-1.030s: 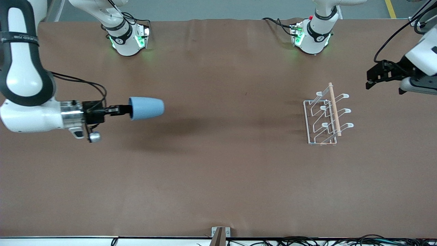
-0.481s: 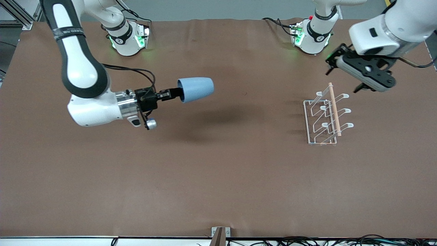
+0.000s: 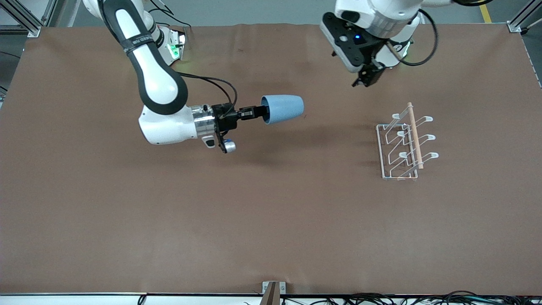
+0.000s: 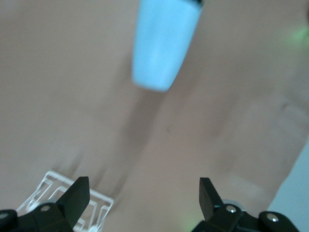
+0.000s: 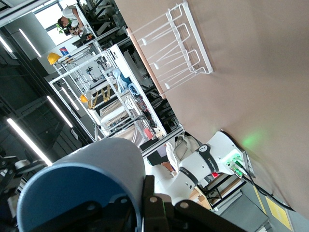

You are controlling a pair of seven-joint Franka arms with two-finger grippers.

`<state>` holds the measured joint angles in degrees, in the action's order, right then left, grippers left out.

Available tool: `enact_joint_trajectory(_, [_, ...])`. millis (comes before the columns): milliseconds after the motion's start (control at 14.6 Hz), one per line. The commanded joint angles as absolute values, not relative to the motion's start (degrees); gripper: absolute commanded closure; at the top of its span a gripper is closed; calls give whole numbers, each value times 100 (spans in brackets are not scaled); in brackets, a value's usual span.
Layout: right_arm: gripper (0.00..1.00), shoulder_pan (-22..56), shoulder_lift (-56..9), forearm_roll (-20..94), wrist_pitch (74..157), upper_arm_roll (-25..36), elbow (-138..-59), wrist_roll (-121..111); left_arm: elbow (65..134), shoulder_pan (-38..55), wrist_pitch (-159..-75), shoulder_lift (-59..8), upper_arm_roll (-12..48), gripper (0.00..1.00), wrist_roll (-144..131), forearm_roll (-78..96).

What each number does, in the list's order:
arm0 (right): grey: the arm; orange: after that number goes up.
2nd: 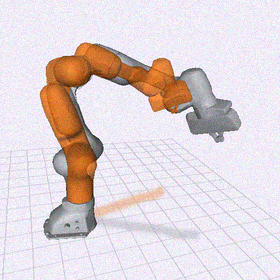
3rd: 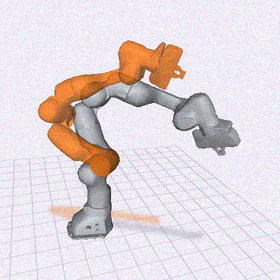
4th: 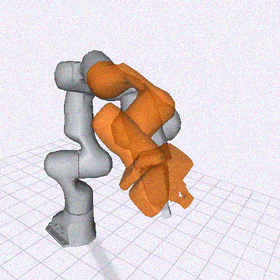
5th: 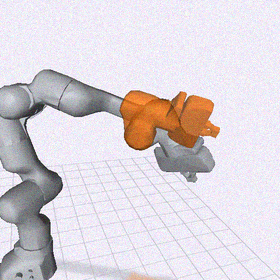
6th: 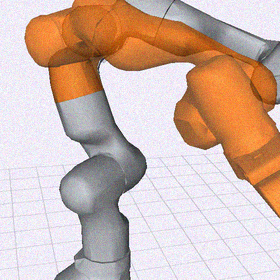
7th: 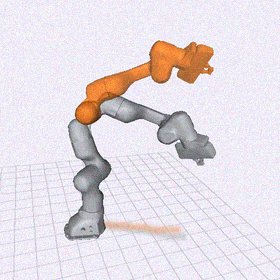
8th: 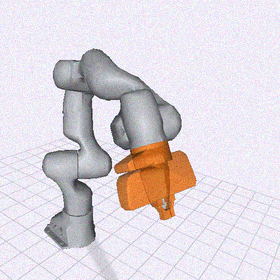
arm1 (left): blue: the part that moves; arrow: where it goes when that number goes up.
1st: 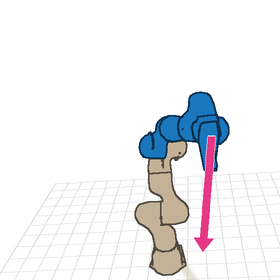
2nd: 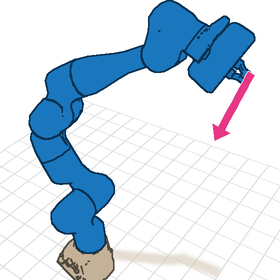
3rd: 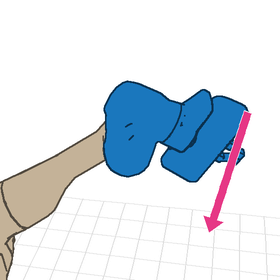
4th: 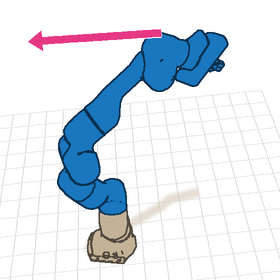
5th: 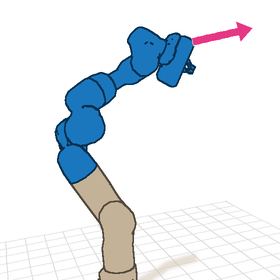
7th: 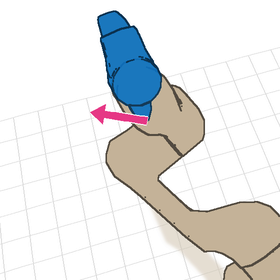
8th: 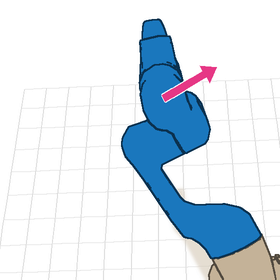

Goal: Hang cup on cup holder
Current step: 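Grasp the blue cup rim with the left gripper beside the right gripper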

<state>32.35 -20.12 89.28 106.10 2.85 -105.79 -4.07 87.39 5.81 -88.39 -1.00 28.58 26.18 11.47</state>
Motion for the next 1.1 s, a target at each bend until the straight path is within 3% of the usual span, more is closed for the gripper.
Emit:
enact_joint_trajectory(0, [99,3409,-2021,9210,10652,343,-10670,-624,8640,501,-8965,-526,2865,0,2751,1433])
enact_joint_trajectory(1030, [99,3463,-2021,9220,10749,343,-10679,-624,8684,1511,-10318,-1643,2883,0,2769,985])
